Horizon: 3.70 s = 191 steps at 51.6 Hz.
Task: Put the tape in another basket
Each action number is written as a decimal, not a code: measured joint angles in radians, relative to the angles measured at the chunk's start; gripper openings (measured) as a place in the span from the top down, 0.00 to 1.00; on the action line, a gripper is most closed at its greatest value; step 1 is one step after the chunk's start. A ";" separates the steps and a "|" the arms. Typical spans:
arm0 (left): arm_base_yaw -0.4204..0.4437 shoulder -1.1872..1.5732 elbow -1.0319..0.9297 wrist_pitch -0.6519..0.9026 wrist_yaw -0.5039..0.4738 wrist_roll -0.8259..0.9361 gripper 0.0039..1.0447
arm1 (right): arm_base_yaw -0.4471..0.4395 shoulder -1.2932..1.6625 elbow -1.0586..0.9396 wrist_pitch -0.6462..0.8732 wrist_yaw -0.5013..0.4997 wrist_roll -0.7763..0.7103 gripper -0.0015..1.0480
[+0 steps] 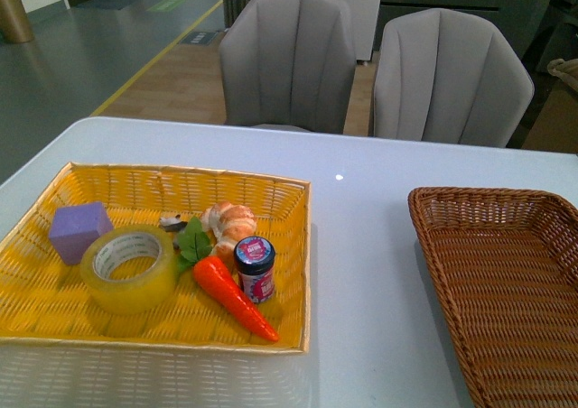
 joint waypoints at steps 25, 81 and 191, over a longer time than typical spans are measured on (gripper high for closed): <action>0.000 0.000 0.000 0.000 0.000 0.000 0.08 | 0.000 0.000 0.000 0.000 0.000 0.000 0.09; 0.000 0.000 0.000 0.000 0.000 0.000 0.08 | -0.424 1.387 0.399 0.487 -0.413 -0.408 0.09; 0.000 0.000 0.000 0.000 0.000 0.000 0.08 | -0.109 2.197 0.856 0.435 -0.096 -0.042 0.56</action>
